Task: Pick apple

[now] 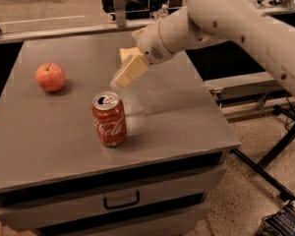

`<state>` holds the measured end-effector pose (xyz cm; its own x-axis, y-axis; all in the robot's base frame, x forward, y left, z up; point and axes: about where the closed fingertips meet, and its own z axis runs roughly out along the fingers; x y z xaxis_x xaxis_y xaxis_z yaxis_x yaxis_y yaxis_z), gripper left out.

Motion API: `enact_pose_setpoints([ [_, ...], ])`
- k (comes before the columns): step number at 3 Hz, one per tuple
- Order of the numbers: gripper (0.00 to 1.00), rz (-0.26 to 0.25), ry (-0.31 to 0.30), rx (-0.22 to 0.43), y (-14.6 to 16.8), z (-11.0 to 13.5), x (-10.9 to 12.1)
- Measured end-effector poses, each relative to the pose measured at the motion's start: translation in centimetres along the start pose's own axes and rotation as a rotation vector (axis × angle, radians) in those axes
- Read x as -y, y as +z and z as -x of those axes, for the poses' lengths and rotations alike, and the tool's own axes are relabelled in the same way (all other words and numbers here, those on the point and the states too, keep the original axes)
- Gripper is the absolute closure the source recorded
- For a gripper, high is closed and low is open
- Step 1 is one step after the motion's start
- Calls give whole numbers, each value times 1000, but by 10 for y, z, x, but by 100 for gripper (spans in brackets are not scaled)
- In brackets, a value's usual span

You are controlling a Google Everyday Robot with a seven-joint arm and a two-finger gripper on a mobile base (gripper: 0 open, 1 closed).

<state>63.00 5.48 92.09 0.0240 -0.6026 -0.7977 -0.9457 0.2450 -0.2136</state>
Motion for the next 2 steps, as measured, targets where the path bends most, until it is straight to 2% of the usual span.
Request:
enact_pose_setpoints([
  [1, 0, 77, -25, 83, 52, 20, -9],
  [2, 0, 135, -52, 132, 85, 38, -17],
])
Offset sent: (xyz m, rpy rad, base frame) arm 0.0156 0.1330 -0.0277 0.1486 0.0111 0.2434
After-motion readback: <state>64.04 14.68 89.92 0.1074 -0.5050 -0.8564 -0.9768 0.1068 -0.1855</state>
